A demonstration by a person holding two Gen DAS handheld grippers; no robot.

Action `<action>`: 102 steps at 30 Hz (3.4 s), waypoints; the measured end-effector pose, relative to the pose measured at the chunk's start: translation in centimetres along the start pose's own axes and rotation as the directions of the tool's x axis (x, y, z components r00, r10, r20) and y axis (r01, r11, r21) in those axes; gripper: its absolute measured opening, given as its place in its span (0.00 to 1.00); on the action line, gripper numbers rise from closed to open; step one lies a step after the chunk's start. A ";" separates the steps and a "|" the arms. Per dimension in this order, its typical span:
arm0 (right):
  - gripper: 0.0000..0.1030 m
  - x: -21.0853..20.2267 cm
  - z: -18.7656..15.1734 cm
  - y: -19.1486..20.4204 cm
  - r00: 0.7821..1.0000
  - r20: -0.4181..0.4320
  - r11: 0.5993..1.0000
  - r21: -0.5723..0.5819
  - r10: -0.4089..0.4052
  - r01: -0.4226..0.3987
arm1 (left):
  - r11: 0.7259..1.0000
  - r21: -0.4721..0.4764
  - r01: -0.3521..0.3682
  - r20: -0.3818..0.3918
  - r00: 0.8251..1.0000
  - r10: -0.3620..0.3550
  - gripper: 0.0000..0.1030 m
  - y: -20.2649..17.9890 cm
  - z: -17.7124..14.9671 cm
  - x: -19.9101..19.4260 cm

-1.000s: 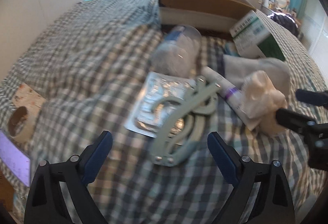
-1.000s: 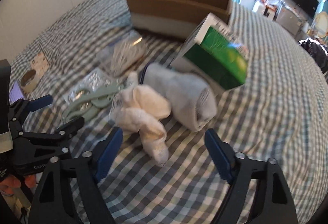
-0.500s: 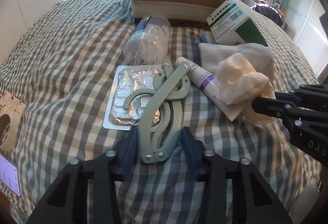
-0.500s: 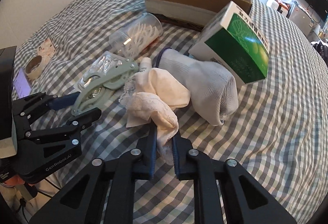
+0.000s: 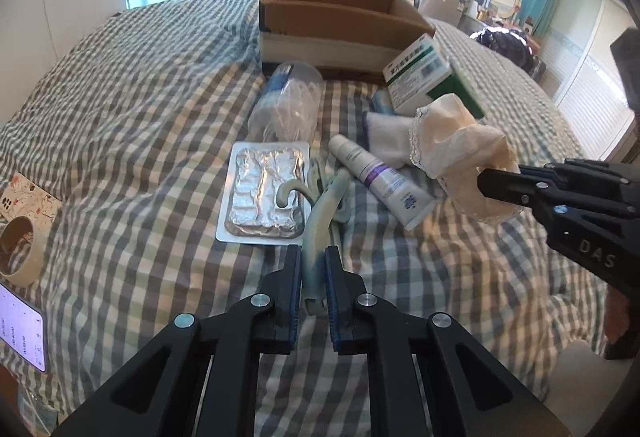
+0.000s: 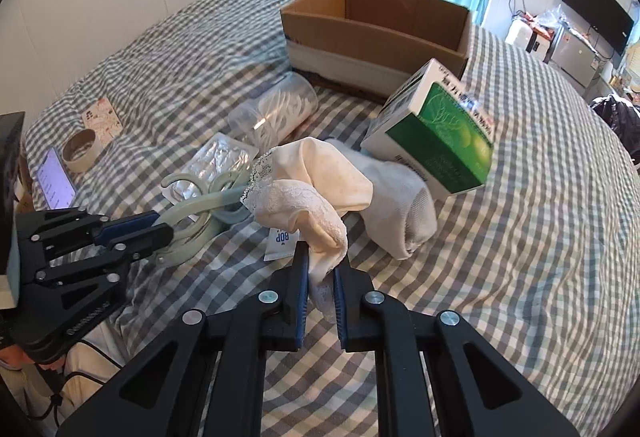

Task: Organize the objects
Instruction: 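Carry clip and cloth into the cardboard box and open both tools, then move both tools back toward the foil blister pack and white socks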

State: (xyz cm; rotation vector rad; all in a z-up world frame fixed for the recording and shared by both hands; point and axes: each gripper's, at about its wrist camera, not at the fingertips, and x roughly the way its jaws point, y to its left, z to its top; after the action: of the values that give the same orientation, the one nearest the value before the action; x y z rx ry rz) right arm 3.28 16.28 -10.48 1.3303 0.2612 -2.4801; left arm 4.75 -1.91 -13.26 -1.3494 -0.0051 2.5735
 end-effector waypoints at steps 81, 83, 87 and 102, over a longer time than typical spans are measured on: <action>0.92 -5.4 21.1 -9.4 0.948 0.282 0.979 0.180 -0.147 0.098 | 0.991 0.036 -0.131 0.289 0.950 0.116 0.96 0.6 25.3 -2.1; 0.94 -7.8 20.6 -8.0 0.934 0.314 0.980 0.153 -0.171 0.128 | 0.990 0.034 -0.135 0.317 0.941 0.118 0.99 1.1 24.8 -4.2; 1.00 -11.5 19.0 -5.4 0.909 0.369 0.980 0.117 -0.194 0.162 | 0.989 0.016 -0.150 0.368 0.920 0.134 1.00 2.0 22.8 -7.9; 1.00 -11.6 9.8 -2.9 0.938 0.320 0.990 0.079 -0.134 0.114 | 0.983 -0.046 -0.176 0.368 0.912 0.180 1.00 2.3 14.5 -11.1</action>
State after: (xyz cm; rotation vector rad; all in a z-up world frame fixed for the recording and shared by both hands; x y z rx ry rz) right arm 0.67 18.22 4.66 0.9273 0.1999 -2.7820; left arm -1.46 -4.94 3.83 -0.8799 0.0401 2.9491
